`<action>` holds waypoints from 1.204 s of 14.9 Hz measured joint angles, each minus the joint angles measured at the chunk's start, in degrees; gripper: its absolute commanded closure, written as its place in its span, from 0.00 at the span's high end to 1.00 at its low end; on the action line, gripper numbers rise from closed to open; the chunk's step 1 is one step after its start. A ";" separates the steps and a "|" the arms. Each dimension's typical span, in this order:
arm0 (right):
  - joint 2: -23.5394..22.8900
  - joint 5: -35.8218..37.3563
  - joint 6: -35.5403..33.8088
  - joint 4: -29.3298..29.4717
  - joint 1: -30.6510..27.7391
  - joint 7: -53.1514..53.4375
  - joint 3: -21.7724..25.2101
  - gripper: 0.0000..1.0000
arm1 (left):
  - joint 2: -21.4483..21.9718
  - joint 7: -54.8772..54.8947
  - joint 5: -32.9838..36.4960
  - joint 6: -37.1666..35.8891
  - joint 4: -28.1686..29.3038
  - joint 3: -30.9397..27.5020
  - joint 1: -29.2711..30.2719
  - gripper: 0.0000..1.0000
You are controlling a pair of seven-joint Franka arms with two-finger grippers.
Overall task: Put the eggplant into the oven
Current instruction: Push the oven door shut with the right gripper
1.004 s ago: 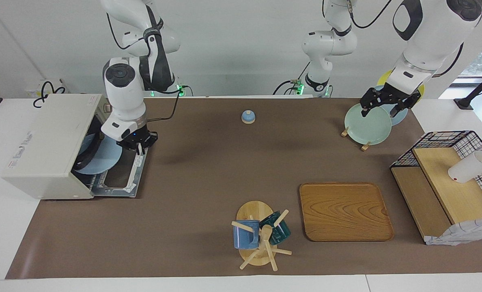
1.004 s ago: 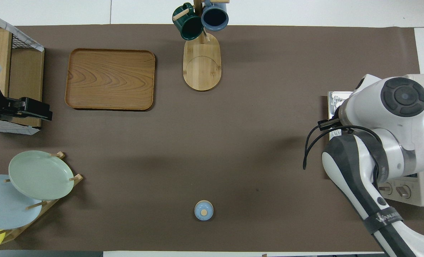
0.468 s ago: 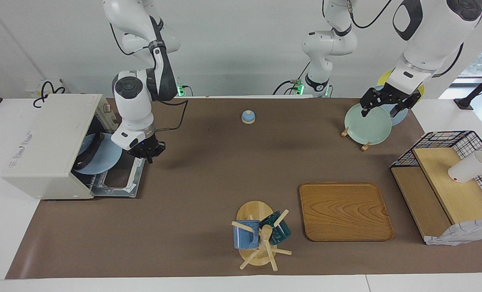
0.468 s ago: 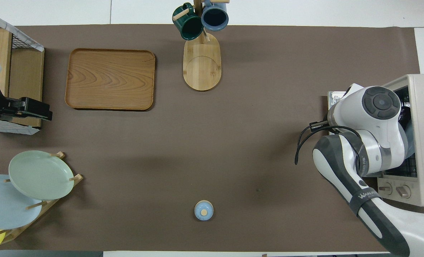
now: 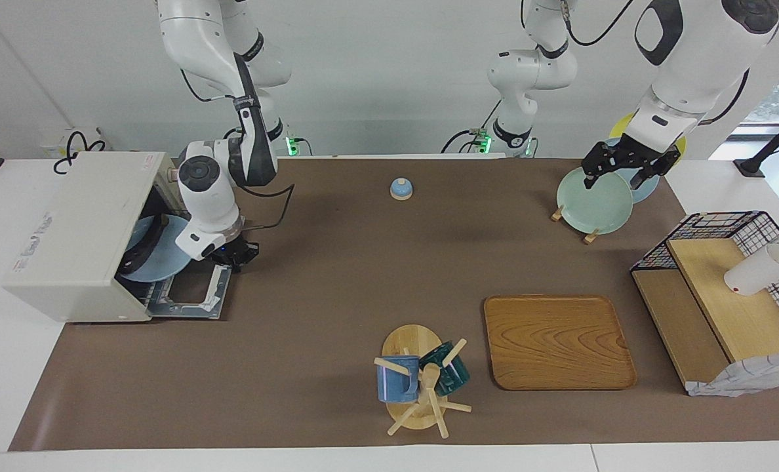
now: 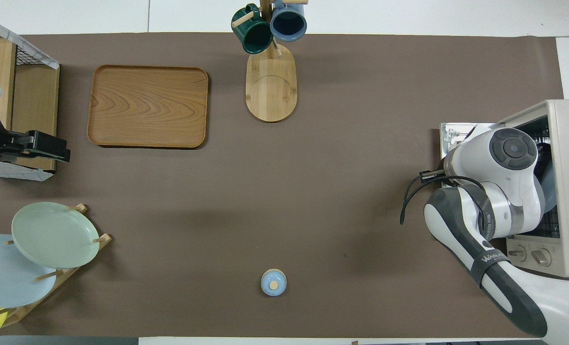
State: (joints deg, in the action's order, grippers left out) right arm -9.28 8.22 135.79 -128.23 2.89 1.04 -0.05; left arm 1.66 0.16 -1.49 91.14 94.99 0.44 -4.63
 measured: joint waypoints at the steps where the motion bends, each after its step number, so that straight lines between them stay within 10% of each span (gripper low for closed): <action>1: 0.04 0.00 0.25 -0.05 -0.05 -0.02 -0.02 0.04 | 0.00 0.00 0.00 0.00 0.00 0.00 0.00 1.00; 18: 5.09 1.43 -23.26 12.68 -2.47 -9.21 -0.35 0.09 | 0.00 0.00 0.00 0.00 0.00 0.00 0.00 1.00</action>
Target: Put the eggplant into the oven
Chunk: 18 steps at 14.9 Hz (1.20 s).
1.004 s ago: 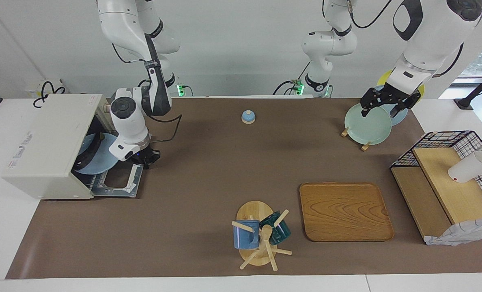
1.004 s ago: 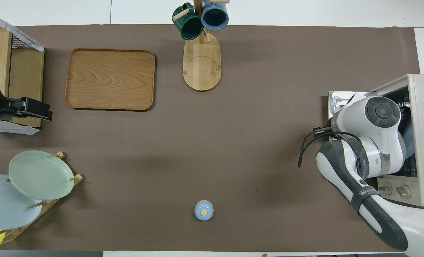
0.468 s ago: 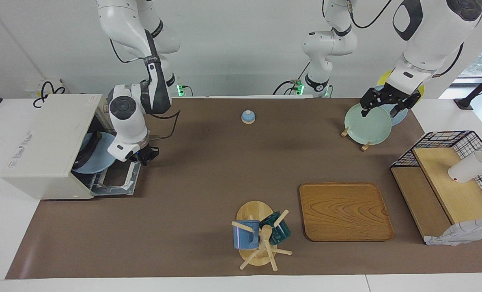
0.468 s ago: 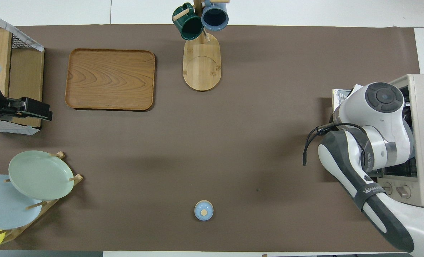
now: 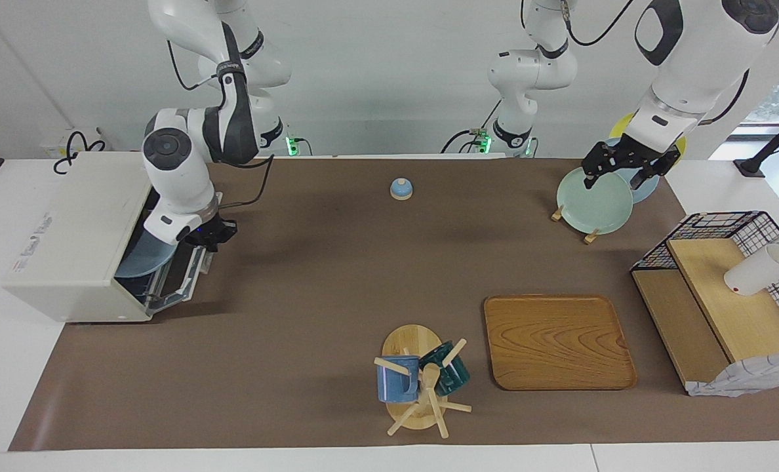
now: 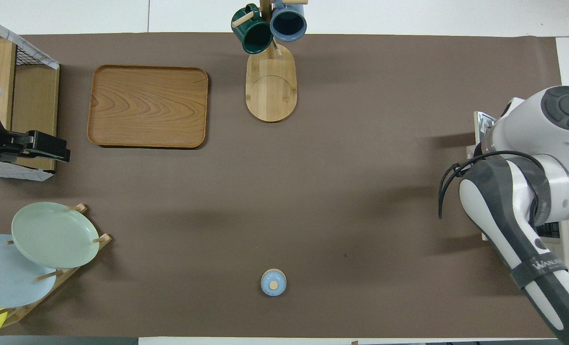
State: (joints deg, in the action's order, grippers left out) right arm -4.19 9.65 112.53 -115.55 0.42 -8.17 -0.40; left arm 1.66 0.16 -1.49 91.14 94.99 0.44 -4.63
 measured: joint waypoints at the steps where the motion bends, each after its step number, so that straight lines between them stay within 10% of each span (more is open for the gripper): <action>1: 0.49 -0.15 -0.80 0.48 -0.81 -0.77 0.00 0.09 | 0.00 0.00 0.00 0.00 0.00 0.00 0.00 1.00; 18: 2.67 0.67 -11.00 6.40 -6.27 -9.76 2.33 0.11 | 0.00 0.00 0.00 0.00 0.00 -0.01 0.00 1.00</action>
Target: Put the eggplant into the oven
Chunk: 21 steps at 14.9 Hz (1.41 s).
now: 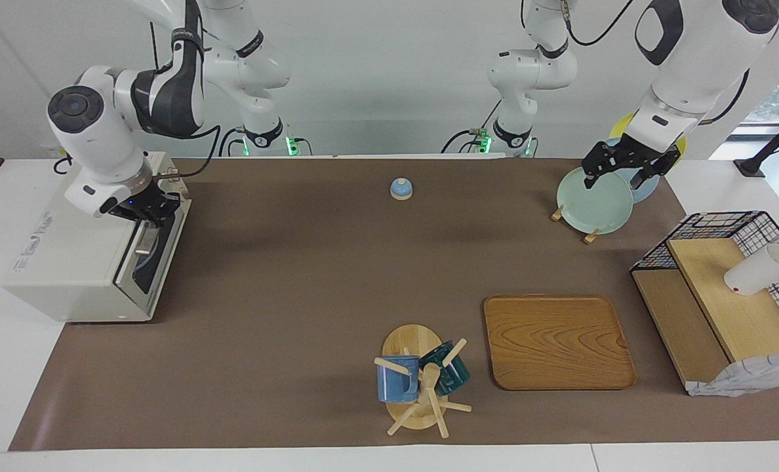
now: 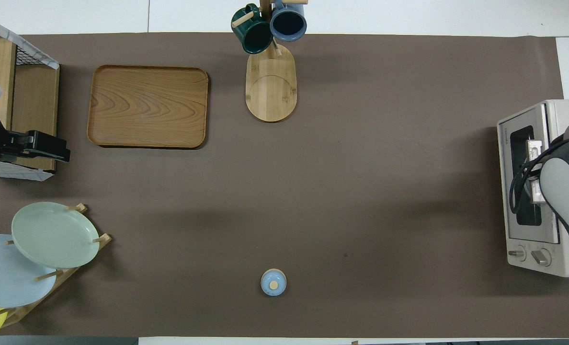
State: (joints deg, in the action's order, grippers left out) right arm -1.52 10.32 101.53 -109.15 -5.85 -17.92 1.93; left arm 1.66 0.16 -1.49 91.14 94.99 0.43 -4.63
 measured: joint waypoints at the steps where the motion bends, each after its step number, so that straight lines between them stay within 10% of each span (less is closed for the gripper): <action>1: 0.24 0.00 -0.27 0.02 -0.06 -0.95 0.59 0.11 | 0.00 0.00 0.00 0.00 0.00 0.00 0.00 1.00; 5: 1.14 0.00 -3.15 1.73 -0.28 -2.37 1.56 0.11 | 0.00 0.00 0.00 0.00 0.00 0.00 0.00 1.00; 11: 1.89 -3.67 -11.87 10.32 1.16 -2.38 0.43 0.37 | 0.00 0.00 0.00 0.00 0.00 0.00 0.00 1.00; 13: 2.17 -4.79 -13.45 11.78 1.44 -2.38 0.10 0.51 | 0.00 0.00 0.00 0.00 0.00 0.00 0.00 1.00; 15: 2.46 -4.84 -13.70 11.95 1.64 -2.38 0.08 1.00 | 0.00 0.00 0.00 0.00 0.00 0.00 0.00 1.00; 21: 2.62 -5.42 -13.68 12.90 1.92 -1.88 -0.27 1.00 | 0.00 0.00 0.00 0.00 0.00 0.00 0.00 1.00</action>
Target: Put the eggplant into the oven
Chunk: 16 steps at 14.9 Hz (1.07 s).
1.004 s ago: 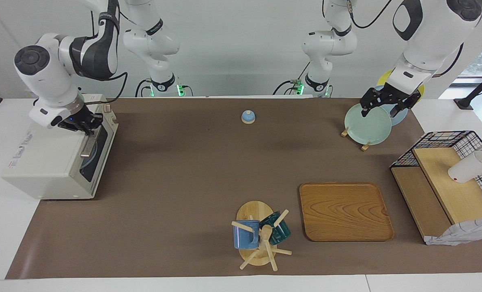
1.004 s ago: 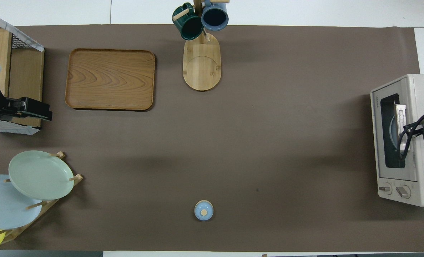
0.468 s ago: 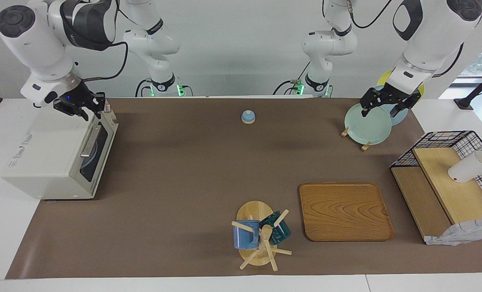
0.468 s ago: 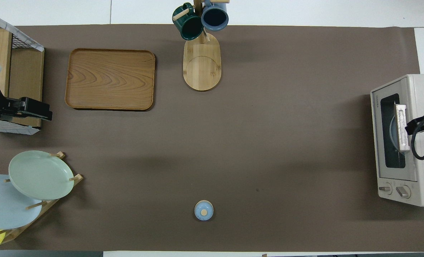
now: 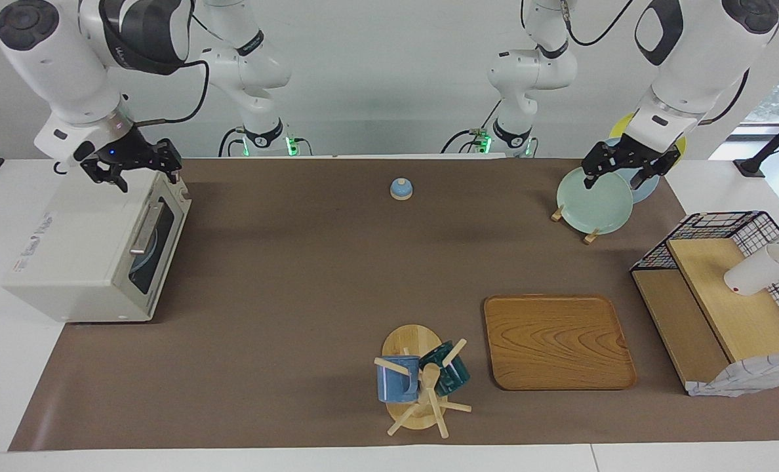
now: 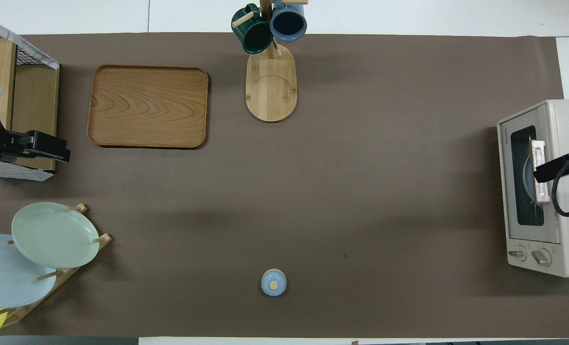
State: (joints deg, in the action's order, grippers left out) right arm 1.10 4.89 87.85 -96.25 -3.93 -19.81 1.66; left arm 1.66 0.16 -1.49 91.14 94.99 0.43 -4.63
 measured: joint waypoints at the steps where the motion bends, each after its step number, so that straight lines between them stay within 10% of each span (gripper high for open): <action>1: 0.00 -0.11 -0.08 0.57 0.87 1.42 0.24 1.00 | 0.00 0.00 0.00 0.00 0.00 0.00 0.00 1.00; 16: -2.45 -3.70 -4.54 5.87 4.48 10.80 2.07 1.00 | 0.00 0.00 0.00 0.00 0.00 0.00 0.00 1.00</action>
State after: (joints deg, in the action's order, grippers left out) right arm -1.35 1.19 83.31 -90.38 0.55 -9.01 3.72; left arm 1.66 0.16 -1.49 91.14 94.99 0.43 -4.63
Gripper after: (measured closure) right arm 0.000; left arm 0.000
